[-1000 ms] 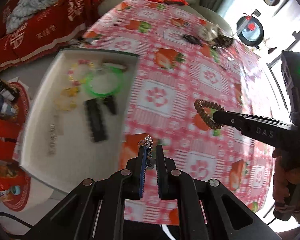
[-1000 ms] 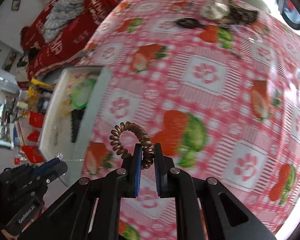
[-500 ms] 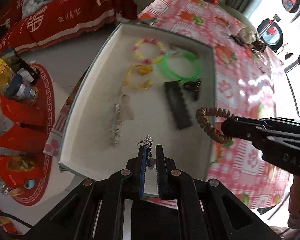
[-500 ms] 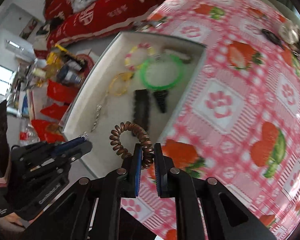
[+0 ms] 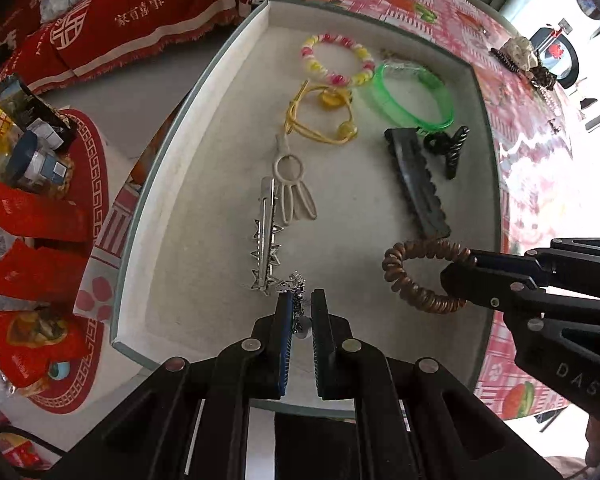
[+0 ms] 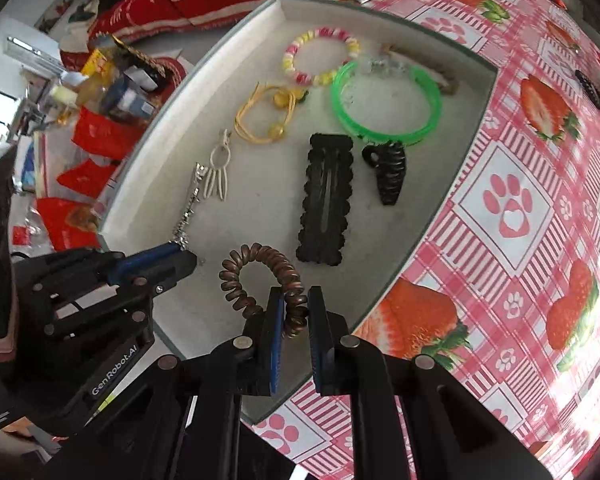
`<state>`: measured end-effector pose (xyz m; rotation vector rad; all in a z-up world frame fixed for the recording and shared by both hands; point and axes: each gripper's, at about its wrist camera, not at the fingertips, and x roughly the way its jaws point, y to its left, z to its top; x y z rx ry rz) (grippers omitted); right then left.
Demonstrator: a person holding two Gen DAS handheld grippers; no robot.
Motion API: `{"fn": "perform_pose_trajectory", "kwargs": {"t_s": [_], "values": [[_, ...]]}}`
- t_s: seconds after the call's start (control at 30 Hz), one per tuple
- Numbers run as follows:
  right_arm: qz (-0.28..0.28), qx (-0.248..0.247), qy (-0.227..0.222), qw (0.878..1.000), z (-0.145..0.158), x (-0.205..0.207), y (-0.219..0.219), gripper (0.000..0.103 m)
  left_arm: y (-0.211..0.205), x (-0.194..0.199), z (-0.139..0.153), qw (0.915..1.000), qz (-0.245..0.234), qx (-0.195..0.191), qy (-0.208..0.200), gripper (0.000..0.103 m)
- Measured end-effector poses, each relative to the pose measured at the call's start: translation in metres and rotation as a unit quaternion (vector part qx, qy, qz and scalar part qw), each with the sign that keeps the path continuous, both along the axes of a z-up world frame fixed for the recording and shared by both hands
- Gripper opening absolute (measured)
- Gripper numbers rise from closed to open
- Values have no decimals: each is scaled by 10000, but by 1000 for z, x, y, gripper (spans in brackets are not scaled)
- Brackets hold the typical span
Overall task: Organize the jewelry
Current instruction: 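Carry the brown coil and silver charm into the tray and release both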
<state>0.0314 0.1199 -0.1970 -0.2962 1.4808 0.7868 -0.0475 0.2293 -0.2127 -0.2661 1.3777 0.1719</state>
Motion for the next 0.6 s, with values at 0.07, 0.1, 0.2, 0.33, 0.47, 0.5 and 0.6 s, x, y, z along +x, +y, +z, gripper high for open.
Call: {"fn": "perform_pose_trajectory", "kwargs": {"t_s": [0.07,0.1,0.2,0.33,0.47,0.5,0.6], "values": [[54,-92,-35,9999,-4,-1,4,13,1,0,-2,10000,-12,53,-9,16],[75,-142,-48,9999,-7,-1,6,13,1,1,-3,10000,-31,41,-26,16],[100,-235,-76,9996,-11,-3,10,13,1,1,-3,9999,-87,49,-75,16],[110,-351,-64,9993,-18,-4,15,13,-1,2,-4,9997,-191,126,-76,16],[146,-376,-150,9991,-17,-6,15,13,-2,2,-4,9997,-172,132,-89,16],[160,-390,-164,9990,-17,-7,16,13,-2,2,-3,9997,-164,128,-91,16],[152,-397,-145,9990,-17,-6,18,15,-1,3,-3,9998,-146,139,-82,16]]}}
